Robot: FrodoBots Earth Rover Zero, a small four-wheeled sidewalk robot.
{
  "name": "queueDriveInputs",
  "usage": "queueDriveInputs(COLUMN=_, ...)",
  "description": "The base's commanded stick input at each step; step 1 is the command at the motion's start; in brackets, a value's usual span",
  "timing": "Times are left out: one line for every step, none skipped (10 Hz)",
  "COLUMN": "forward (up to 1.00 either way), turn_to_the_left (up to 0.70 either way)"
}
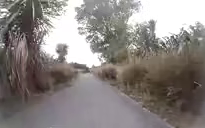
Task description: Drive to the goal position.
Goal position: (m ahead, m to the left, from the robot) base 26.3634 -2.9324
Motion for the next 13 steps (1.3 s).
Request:
queueDriveInputs(forward=1.00, turn_to_the_left=0.00)
queueDriveInputs(forward=1.00, turn_to_the_left=0.00)
queueDriveInputs(forward=1.00, turn_to_the_left=0.16)
queueDriveInputs(forward=1.00, turn_to_the_left=0.31)
queueDriveInputs(forward=1.00, turn_to_the_left=0.39)
queueDriveInputs(forward=1.00, turn_to_the_left=0.35)
queueDriveInputs(forward=1.00, turn_to_the_left=0.23)
queueDriveInputs(forward=1.00, turn_to_the_left=0.02)
queueDriveInputs(forward=1.00, turn_to_the_left=0.00)
queueDriveInputs(forward=1.00, turn_to_the_left=0.00)
queueDriveInputs(forward=1.00, turn_to_the_left=0.00)
queueDriveInputs(forward=1.00, turn_to_the_left=0.00)
queueDriveInputs(forward=1.00, turn_to_the_left=0.00)
